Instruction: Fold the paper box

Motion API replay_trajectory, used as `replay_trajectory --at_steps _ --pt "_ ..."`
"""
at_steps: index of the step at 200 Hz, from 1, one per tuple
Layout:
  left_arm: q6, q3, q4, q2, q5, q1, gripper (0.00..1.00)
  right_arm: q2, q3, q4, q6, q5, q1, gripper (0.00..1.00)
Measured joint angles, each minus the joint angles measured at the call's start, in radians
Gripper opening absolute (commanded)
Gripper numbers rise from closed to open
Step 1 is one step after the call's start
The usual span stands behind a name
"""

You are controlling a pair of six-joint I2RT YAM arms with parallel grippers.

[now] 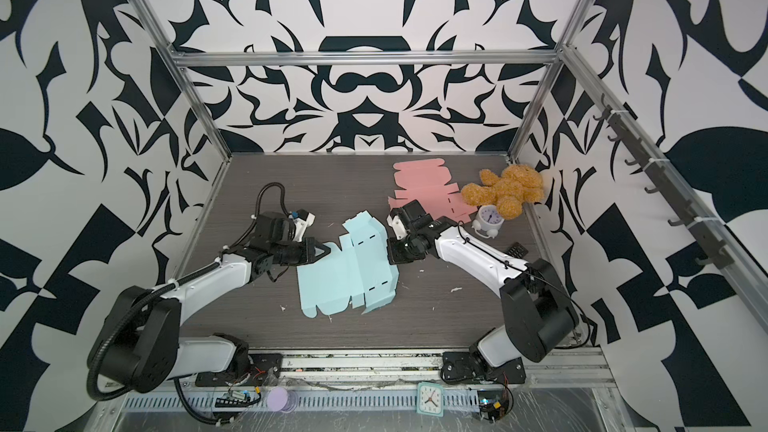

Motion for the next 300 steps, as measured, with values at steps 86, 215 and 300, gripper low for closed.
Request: replay_trajectory --at_steps 86,215,300 --pt "-0.048 0.243 0.101 0.328 -0.002 -0.076 0.0 0.039 0.027 -0.035 -0.076 -0.008 0.008 0.01" --pt "-0.024 0.399 0.117 0.459 -0.03 -0.136 0.0 0.072 0.051 -0.009 -0.095 -0.033 0.018 0.0" --pt "-0.006 0.393 0.084 0.428 -0.037 -0.18 0.0 0.072 0.057 -0.014 -0.105 -0.016 0.018 0.0"
